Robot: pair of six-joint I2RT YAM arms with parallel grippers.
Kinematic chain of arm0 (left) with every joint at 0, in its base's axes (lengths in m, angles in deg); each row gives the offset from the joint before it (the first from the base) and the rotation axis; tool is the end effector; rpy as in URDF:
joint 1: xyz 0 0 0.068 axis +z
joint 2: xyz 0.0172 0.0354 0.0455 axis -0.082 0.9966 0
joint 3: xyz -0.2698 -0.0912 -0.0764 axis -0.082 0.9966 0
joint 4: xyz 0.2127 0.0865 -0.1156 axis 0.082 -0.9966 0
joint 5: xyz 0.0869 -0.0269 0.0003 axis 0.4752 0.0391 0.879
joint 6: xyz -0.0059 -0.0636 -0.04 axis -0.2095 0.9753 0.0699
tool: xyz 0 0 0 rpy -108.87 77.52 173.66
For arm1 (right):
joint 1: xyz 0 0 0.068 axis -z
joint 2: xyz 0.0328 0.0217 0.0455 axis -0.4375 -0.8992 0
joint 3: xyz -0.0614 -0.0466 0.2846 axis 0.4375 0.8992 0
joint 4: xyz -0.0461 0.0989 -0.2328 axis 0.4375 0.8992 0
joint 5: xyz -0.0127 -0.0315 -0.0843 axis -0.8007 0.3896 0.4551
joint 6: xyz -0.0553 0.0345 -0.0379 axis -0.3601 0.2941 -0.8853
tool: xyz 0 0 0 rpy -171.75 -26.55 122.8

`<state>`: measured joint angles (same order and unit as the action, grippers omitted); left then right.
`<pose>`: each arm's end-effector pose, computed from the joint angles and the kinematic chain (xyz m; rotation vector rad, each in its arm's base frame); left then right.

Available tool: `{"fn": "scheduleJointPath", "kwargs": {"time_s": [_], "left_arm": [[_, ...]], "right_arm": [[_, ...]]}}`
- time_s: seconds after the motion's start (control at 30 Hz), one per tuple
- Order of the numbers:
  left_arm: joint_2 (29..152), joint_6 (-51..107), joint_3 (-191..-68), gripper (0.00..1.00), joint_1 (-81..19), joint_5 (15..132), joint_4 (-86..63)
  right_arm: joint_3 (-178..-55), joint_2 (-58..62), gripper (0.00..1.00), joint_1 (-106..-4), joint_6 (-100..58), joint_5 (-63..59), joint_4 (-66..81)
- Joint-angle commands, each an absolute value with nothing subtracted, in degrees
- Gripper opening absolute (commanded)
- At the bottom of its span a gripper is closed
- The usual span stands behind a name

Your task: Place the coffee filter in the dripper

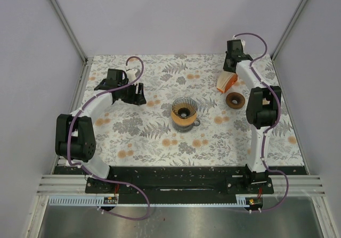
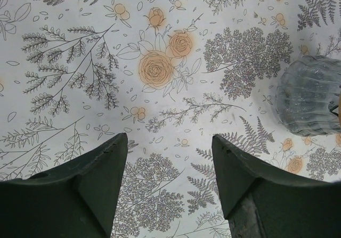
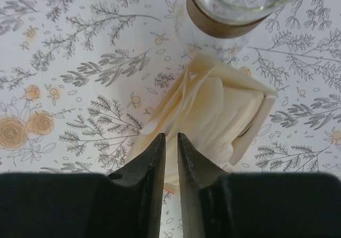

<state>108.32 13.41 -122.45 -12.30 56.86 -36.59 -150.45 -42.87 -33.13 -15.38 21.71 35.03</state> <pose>0.3515 -0.0738 0.2389 0.4107 2.3942 -0.5649 0.5300 0.0496 0.2405 0.2387 2.3046 -0.1465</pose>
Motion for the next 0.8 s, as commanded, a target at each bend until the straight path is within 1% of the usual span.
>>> {"fn": "scheduleJointPath", "kwargs": {"time_s": [0.0,0.07,0.13,0.33,0.53,0.77], "left_arm": [[108.19,13.49,-124.89,0.68,-11.73,55.12,-35.42],[108.27,13.49,-124.81,0.68,-11.73,55.03,-35.42],[108.1,13.58,-124.72,0.68,-11.64,55.03,-35.42],[108.19,13.67,-124.8,0.68,-11.56,54.41,-35.42],[107.75,13.67,-124.63,0.68,-11.56,54.15,-35.42],[107.57,13.67,-124.63,0.68,-11.47,54.06,-35.42]], "right_arm": [[-155.26,-43.9,0.18,-33.07,-15.88,22.93,34.9],[-155.35,-43.46,0.06,-33.07,-16.05,22.31,34.99],[-155.0,-42.67,0.0,-32.98,-15.96,21.96,34.99],[-153.77,-40.91,0.0,-32.98,-17.02,23.8,34.72],[-154.91,-40.47,0.11,-32.54,-17.81,24.86,34.81],[-157.37,-41.34,0.15,-31.49,-17.55,24.24,35.6]]}}
